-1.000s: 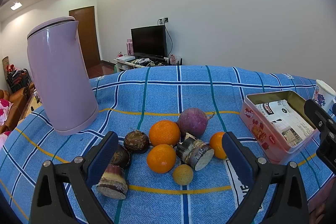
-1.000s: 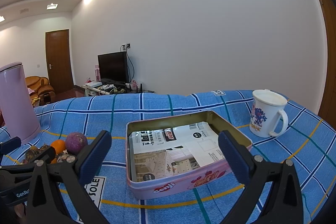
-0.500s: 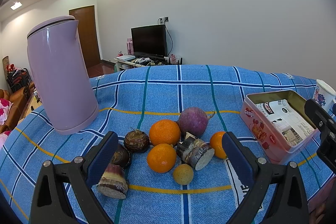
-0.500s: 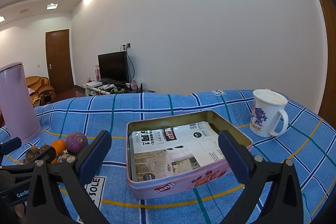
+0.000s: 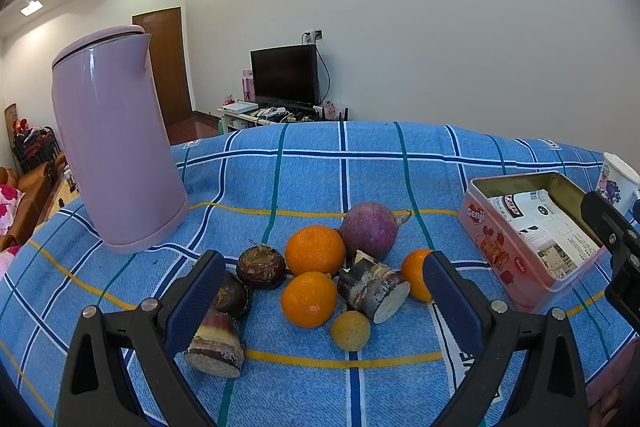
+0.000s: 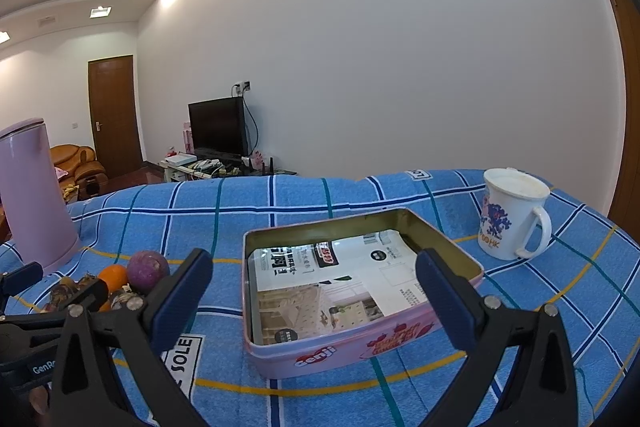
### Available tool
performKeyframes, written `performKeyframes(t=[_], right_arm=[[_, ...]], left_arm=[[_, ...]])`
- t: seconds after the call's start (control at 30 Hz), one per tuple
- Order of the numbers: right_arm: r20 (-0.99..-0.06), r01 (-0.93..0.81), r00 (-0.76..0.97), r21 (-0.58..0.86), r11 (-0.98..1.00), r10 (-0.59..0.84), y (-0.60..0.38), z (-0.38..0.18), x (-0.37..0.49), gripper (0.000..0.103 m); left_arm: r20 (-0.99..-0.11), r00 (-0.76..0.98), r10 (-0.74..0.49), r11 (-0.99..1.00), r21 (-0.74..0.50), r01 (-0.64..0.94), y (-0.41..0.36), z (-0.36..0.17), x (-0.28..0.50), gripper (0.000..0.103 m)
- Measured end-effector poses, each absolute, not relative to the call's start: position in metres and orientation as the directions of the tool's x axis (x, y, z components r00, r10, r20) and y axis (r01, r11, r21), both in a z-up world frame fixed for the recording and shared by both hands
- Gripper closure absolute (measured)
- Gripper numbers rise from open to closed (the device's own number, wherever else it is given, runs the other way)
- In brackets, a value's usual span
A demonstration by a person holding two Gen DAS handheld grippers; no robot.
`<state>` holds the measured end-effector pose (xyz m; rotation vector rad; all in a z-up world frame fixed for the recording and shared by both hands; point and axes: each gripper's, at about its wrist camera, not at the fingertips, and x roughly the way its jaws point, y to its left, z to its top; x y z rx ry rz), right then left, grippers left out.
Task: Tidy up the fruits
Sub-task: 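Grasp the sugarcane chunk with the left tool while the right tool approaches an orange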
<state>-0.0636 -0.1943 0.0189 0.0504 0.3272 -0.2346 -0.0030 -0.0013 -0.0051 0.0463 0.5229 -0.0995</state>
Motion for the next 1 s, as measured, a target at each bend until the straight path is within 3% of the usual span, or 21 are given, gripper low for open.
performKeyframes(t=[0.37, 0.57, 0.73, 0.83, 0.9, 1.0], right_arm=[[-0.343, 0.174, 0.926, 0.020, 0.985, -0.157, -0.192, 0.018, -0.062, 0.000], [-0.358, 0.075, 0.931, 0.007, 0.997, -0.068, -0.180, 0.017, -0.059, 0.012], [-0.394, -0.052, 0.918, -0.032, 0.998, 0.036, -0.158, 0.013, -0.053, 0.015], [-0.443, -0.140, 0.891, -0.061, 0.988, 0.099, -0.141, 0.010, -0.044, 0.025], [-0.495, -0.187, 0.860, -0.077, 0.979, 0.125, -0.127, 0.006, -0.033, 0.039], [-0.575, -0.210, 0.809, -0.085, 0.974, 0.124, -0.114, -0.002, -0.013, 0.050]], left_arm=[[-0.538, 0.841, -0.054, 0.997, 0.015, 0.073, 0.007, -0.008, 0.001, 0.003], [-0.585, 0.810, 0.029, 0.999, -0.003, -0.038, 0.045, -0.002, 0.003, 0.003], [-0.636, 0.770, 0.058, 0.996, -0.019, -0.091, 0.090, -0.003, 0.000, 0.003], [-0.655, 0.754, 0.049, 0.994, -0.046, -0.104, 0.116, -0.004, -0.004, 0.003], [-0.658, 0.752, 0.038, 0.991, -0.072, -0.113, 0.126, -0.001, -0.006, 0.003], [-0.646, 0.763, 0.014, 0.992, -0.088, -0.093, 0.130, 0.003, -0.011, 0.003]])
